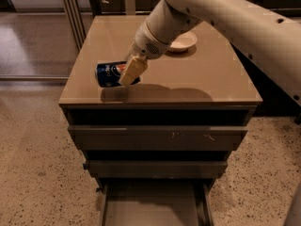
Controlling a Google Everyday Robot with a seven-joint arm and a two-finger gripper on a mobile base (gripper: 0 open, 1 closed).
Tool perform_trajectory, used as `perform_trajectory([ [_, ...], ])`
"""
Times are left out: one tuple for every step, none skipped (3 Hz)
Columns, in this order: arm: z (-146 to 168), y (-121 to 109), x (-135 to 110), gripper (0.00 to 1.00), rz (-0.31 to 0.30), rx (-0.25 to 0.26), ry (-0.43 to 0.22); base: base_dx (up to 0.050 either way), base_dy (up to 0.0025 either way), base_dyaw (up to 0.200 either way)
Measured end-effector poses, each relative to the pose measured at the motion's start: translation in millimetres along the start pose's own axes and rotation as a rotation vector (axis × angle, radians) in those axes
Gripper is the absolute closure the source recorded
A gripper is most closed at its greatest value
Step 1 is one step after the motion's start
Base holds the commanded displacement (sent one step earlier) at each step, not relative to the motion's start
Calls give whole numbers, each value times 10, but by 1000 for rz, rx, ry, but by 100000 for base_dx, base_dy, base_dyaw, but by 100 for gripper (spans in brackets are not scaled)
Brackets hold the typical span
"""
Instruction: Place pepsi can into bottom drawer
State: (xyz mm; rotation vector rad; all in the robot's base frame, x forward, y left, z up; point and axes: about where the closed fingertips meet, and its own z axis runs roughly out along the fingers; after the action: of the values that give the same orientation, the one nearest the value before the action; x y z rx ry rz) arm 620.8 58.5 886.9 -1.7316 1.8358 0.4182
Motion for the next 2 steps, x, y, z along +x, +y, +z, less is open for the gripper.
perform_trajectory([
  [-230, 214, 152, 100, 41, 36, -11, 0, 0, 0],
  [-392, 522, 268, 100, 102, 94, -43, 0, 0, 0],
])
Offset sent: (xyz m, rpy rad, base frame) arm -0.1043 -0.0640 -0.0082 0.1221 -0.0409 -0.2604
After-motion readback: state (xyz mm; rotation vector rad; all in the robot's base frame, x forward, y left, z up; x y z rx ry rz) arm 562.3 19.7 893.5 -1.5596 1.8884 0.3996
